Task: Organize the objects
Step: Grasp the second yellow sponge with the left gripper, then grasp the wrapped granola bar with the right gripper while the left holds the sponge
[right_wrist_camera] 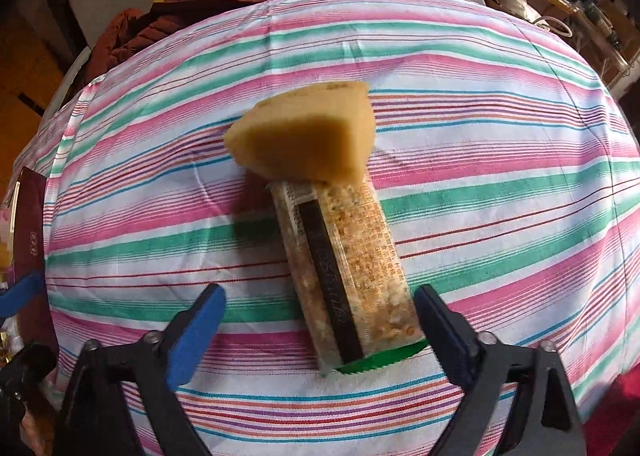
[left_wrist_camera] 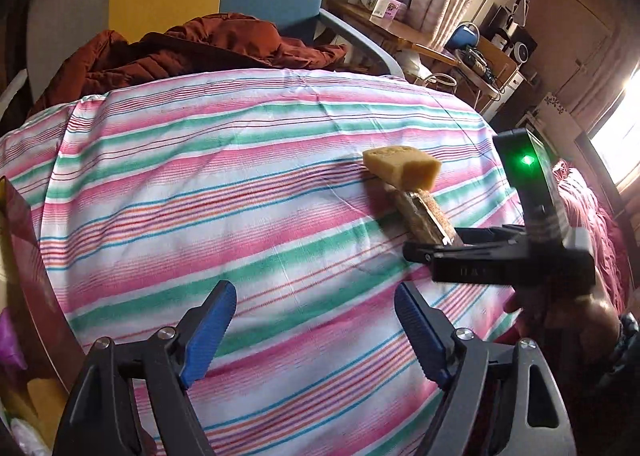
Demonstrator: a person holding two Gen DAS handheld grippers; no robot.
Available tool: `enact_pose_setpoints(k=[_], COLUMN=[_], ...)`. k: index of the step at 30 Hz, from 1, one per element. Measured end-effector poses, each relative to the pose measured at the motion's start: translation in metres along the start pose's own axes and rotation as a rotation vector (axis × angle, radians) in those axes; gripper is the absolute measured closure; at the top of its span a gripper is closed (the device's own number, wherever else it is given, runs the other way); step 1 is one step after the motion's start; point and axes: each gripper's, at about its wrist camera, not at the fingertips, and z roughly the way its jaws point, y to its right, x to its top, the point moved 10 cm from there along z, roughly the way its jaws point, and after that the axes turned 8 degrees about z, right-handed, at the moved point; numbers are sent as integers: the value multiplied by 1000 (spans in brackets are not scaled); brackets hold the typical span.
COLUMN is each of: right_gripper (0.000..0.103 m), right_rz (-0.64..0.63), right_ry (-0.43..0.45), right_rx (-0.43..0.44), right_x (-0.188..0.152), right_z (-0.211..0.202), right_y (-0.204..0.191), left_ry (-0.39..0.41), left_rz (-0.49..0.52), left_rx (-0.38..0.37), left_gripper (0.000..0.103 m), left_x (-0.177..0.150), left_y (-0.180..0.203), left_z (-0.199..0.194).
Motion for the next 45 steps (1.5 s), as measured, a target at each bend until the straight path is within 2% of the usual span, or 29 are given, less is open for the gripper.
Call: enact_pose_setpoints(k=[1,2,3,4,6,10,12,13,14,16,18,20,26,29,32,33,34,35,37,40,42,43,44,45], right_gripper=[30,42,50,53,53,54,54,48,33,16,15,0,0,0,0,0,2,11,21,27,35,47,53,53], right_rz=[-15,-18,-10,3,3,-2,43,63,88,136,158,187,276,255,263,265,262,256,234,205,197,191,181,171], right_ry=[6,13,22,27,13,-4,7,19,21,-8,10,32,53,36,38,35,32,29,28,33,42,53,64,72], right_rx=[-33,-41,-28,8,76,50,-11,-62,-112,-128,-124,-113,-108,-95,-87,-89,-96,-104,-127,-158,-157,-153,-145,-133], right_x=[-1,-1,-1,-1,-6,-11,-13,-14,-16,-21,-21,-20,-24,-29,-31,-32,-34,-35,-37,-41,-43,-43,-43,-43], right_z=[-1,-3,-6,-10,-13,-14,-16,-19,-20,-16,-21,-27,-36,-34,-35,-35,-34,-34,-34,-36,-39,-42,-45,-47], right_y=[2,2,3,2,-5,-3,15,26,38,51,55,60,71,65,67,68,69,70,68,66,64,62,59,55], left_ry=[-1,-4,-9,-10,-6,-9,-19,-31,-51,-73,-86,-93,-167,-191,-265,-238,-215,-208,-185,-188,-188,-181,-169,-152], left_rz=[-2,-5,-9,-9,6,55,88,102,111,106,102,98,77,70,45,40,46,55,92,165,151,137,122,110], left_rx=[0,-3,-6,-9,-2,26,6,-6,-32,-73,-102,-117,-122,-63,-54,-54,-53,-46,-53,-6,11,12,13,24], left_gripper=[20,20,20,20,20,20,20,20,20,20,20,19,19,19,20,20,22,24,25,37,38,39,39,39], left_x=[4,8,13,17,29,51,61,64,68,76,85,93,110,114,103,103,103,101,96,85,77,73,68,60], left_y=[-1,-2,-3,-3,-3,0,10,16,25,39,52,62,81,80,76,74,74,73,72,68,59,53,46,36], left_z=[1,2,4,5,7,16,25,29,37,50,62,73,117,136,159,158,156,155,152,145,135,131,125,117])
